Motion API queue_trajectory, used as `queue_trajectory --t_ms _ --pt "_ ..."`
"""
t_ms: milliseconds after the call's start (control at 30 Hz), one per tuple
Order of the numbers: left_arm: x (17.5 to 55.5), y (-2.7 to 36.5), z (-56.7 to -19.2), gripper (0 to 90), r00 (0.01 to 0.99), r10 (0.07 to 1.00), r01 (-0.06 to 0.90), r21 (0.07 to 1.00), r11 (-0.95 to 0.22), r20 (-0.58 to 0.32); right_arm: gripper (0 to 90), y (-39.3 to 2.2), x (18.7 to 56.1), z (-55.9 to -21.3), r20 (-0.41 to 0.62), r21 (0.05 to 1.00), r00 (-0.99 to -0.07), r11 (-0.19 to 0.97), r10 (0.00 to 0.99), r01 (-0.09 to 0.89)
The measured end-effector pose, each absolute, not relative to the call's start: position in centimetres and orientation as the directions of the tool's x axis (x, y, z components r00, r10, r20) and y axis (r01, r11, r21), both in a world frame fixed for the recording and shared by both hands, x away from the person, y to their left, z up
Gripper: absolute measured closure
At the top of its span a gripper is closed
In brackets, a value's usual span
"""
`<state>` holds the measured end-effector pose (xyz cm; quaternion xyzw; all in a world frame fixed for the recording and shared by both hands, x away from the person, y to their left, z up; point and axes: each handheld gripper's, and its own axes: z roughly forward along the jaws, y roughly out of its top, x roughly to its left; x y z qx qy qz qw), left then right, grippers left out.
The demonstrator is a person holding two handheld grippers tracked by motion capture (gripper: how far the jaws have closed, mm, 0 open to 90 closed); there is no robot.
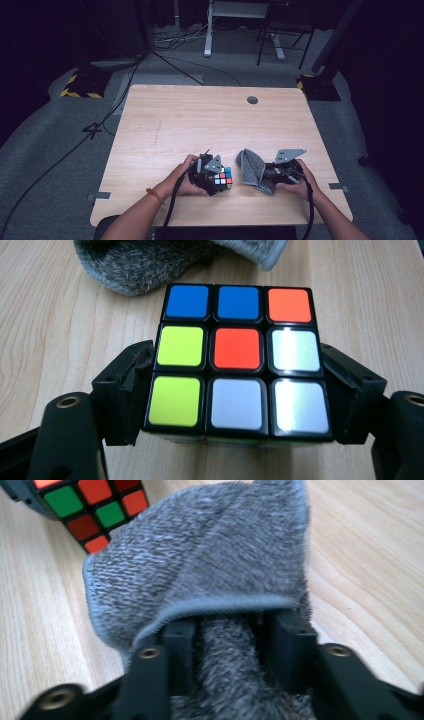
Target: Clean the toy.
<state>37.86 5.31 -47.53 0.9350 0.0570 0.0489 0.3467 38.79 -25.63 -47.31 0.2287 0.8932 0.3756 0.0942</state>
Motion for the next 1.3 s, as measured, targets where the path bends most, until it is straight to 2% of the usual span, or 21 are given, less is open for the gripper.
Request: queue_trajectory --t_ms 167,300,567,667,833,933,1300 --pt "37.6 6.1 -47.0 17.3 0.986 0.158 0.082 0.655 -0.752 0.058 37.1 -25.9 38.6 -46.7 -0.001 0.726 -0.865 0.595 0.501 0.344" --pt "37.6 6.6 -47.1 18.0 0.984 0.172 0.105 0.645 -0.757 0.042 33.1 -26.1 38.3 -46.2 -0.015 0.740 -0.854 0.580 0.521 0.340" --pt "36.9 6.8 -46.6 18.6 0.985 0.173 0.121 0.645 -0.754 0.018 34.6 -26.0 37.6 -45.1 -0.074 0.731 -0.851 0.609 0.520 0.308" --pt "36.3 7.0 -46.6 20.0 0.982 0.184 0.114 0.643 -0.758 0.043 36.7 -26.4 37.5 -44.6 -0.059 0.746 -0.856 0.593 0.514 0.304" --pt "35.4 7.7 -46.7 21.1 0.980 0.196 0.127 0.644 -0.754 0.036 39.7 -26.7 37.2 -44.1 -0.054 0.758 -0.864 0.583 0.501 0.291" --pt "34.9 7.9 -46.8 21.6 0.981 0.193 0.135 0.641 -0.756 0.022 39.8 -26.5 36.9 -43.9 -0.030 0.781 -0.872 0.556 0.488 0.285" --pt "33.2 8.0 -47.4 22.0 0.986 0.164 0.129 0.642 -0.756 -0.005 38.4 -24.2 36.0 -44.9 -0.032 0.771 -0.902 0.585 0.431 0.252"
